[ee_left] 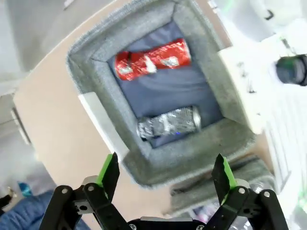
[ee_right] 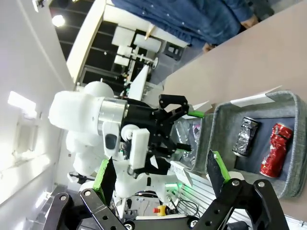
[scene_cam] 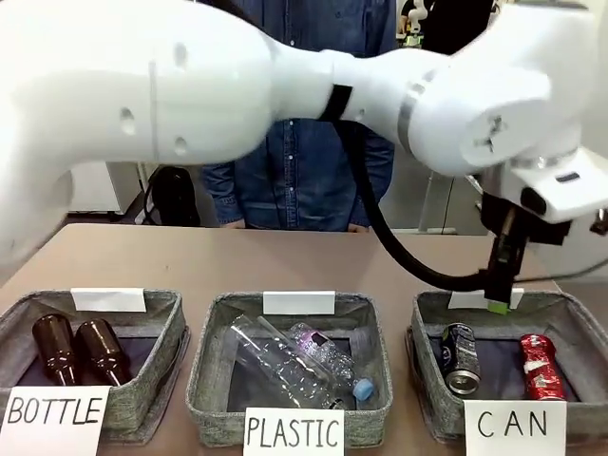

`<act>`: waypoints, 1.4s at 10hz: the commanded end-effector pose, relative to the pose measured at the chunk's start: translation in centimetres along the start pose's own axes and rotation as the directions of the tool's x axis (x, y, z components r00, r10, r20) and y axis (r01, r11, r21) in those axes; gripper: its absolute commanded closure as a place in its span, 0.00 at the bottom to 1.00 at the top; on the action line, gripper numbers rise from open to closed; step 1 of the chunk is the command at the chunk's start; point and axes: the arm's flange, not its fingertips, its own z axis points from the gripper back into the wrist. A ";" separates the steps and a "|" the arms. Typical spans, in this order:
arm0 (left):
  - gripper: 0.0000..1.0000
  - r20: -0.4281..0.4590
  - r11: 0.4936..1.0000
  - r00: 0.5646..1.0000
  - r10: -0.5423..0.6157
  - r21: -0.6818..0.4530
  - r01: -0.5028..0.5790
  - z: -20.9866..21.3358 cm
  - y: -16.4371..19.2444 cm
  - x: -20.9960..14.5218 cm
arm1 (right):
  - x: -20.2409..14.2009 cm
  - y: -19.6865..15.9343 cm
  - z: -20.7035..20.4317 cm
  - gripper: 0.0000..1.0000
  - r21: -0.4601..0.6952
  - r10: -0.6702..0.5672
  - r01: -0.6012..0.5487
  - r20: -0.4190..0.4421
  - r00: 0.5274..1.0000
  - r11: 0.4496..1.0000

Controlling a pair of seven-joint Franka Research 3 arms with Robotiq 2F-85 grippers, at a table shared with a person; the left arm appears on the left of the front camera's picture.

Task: Sort the can waste into the basket.
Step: Pick up the can waste from the table and place it in the right Fabric basket.

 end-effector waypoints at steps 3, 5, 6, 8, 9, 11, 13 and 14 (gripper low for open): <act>0.00 0.002 0.926 0.939 0.343 -0.170 -0.338 10.8 -11.9 -14.0 | 2.2 0.8 -8.4 0.00 0.110 0.103 -0.087 -0.151 0.983 0.990; 0.00 0.123 0.796 0.789 0.602 -0.180 -0.578 15.7 -19.2 -22.1 | 2.9 3.9 -15.5 0.00 0.175 0.211 -0.167 -0.271 0.939 0.970; 0.00 0.200 0.718 0.690 0.696 -0.192 -0.669 17.1 -22.0 -25.6 | 2.5 5.7 -19.4 0.00 0.206 0.257 -0.196 -0.336 0.906 0.959; 0.00 0.349 0.574 0.472 0.809 -0.305 -0.760 17.7 -25.9 -33.8 | 0.4 8.9 -27.4 0.00 0.279 0.333 -0.218 -0.483 0.810 0.935; 0.00 0.370 0.492 0.358 0.857 -0.381 -0.783 17.1 -27.4 -37.7 | -0.9 9.9 -30.1 0.00 0.312 0.350 -0.206 -0.534 0.770 0.928; 0.00 0.471 0.366 0.088 0.878 -0.542 -0.756 15.3 -30.9 -45.3 | -2.6 11.2 -33.9 0.00 0.361 0.356 -0.163 -0.574 0.737 0.918; 0.00 0.747 0.467 -0.129 0.652 -0.530 -0.707 14.1 -35.0 -50.6 | -2.8 10.2 -37.2 0.00 0.245 0.276 -0.160 -0.570 0.774 0.956; 0.00 0.824 0.489 -0.239 0.513 -0.510 -0.708 13.7 -37.5 -52.2 | -2.1 9.6 -37.4 0.00 0.210 0.215 -0.116 -0.547 0.809 0.971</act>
